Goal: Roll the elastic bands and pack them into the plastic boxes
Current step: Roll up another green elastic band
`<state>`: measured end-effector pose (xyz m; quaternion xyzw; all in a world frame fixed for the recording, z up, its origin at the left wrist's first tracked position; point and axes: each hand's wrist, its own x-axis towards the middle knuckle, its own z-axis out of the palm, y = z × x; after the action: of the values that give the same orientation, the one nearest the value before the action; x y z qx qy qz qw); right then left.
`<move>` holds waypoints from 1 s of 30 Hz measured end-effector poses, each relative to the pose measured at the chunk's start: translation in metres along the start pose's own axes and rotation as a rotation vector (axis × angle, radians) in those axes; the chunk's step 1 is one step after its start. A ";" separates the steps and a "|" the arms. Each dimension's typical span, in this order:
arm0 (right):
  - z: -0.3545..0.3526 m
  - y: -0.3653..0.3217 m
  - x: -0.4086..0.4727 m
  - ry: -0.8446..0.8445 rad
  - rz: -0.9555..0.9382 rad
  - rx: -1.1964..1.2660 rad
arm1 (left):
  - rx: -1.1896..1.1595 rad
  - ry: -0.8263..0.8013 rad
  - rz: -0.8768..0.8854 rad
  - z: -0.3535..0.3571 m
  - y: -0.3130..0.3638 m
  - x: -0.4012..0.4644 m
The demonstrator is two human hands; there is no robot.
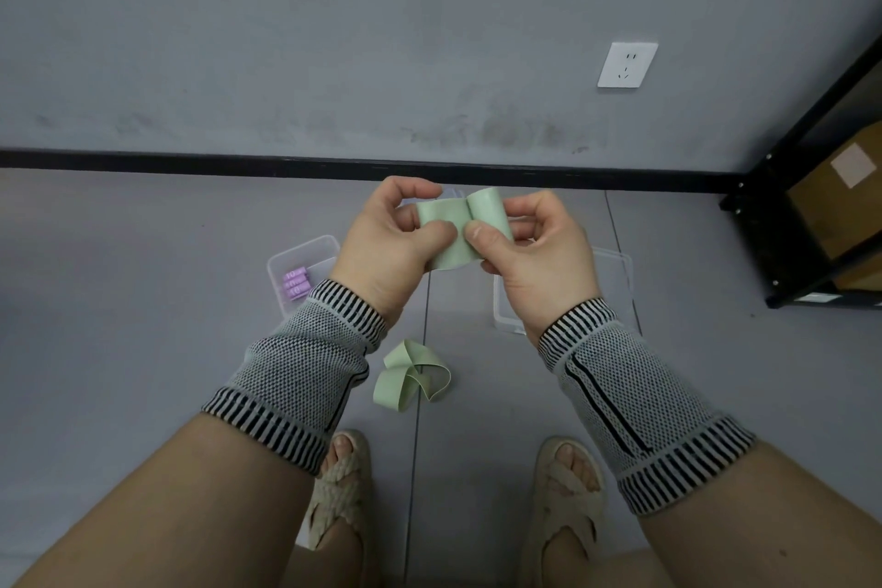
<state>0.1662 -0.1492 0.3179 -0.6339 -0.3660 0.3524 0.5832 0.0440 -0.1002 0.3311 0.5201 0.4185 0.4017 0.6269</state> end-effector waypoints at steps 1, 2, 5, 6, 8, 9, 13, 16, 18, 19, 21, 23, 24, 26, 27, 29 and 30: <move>0.000 0.000 0.000 0.009 -0.017 -0.035 | -0.021 0.010 -0.016 0.001 0.000 0.000; 0.001 0.000 0.000 0.016 -0.037 -0.079 | -0.037 0.024 -0.032 0.002 0.000 0.000; 0.005 0.003 -0.002 0.030 -0.087 -0.208 | -0.004 0.053 -0.075 0.005 0.000 0.000; 0.007 0.004 -0.002 0.037 -0.110 -0.252 | 0.024 0.058 -0.080 0.006 0.000 -0.001; 0.010 0.006 -0.003 0.037 -0.171 -0.352 | 0.067 0.079 -0.065 0.007 -0.001 -0.001; 0.010 0.006 -0.003 0.015 -0.187 -0.365 | 0.083 0.091 -0.057 0.005 -0.001 -0.001; 0.000 0.000 -0.002 -0.205 -0.095 -0.094 | 0.129 0.109 -0.027 -0.007 0.003 0.002; -0.013 -0.001 -0.001 -0.342 -0.082 -0.097 | 0.143 0.060 -0.035 -0.013 0.007 0.002; -0.017 -0.001 -0.001 -0.406 -0.115 -0.204 | 0.154 -0.006 -0.057 -0.016 0.007 0.003; -0.016 0.000 -0.001 -0.421 -0.135 -0.258 | 0.159 -0.037 -0.069 -0.017 0.006 0.004; -0.014 0.002 -0.001 -0.421 -0.172 -0.350 | 0.181 -0.077 -0.093 -0.017 0.006 0.003; -0.012 0.003 -0.001 -0.411 -0.206 -0.399 | 0.192 -0.082 -0.107 -0.016 0.006 0.001; -0.011 0.003 -0.001 -0.404 -0.211 -0.394 | 0.187 -0.075 -0.109 -0.015 0.006 0.001; -0.012 0.002 0.001 -0.379 -0.201 -0.355 | 0.129 -0.051 -0.130 -0.014 0.005 0.001; -0.012 0.002 0.001 -0.366 -0.195 -0.337 | 0.077 -0.046 -0.153 -0.014 0.004 0.001; -0.014 0.001 0.002 -0.347 -0.199 -0.339 | -0.001 -0.051 -0.187 -0.013 0.005 -0.001; -0.014 0.001 0.001 -0.343 -0.212 -0.370 | -0.004 -0.052 -0.194 -0.012 0.005 -0.001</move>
<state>0.1790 -0.1547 0.3177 -0.6188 -0.5820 0.3186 0.4206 0.0315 -0.0967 0.3346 0.4862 0.4495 0.3264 0.6745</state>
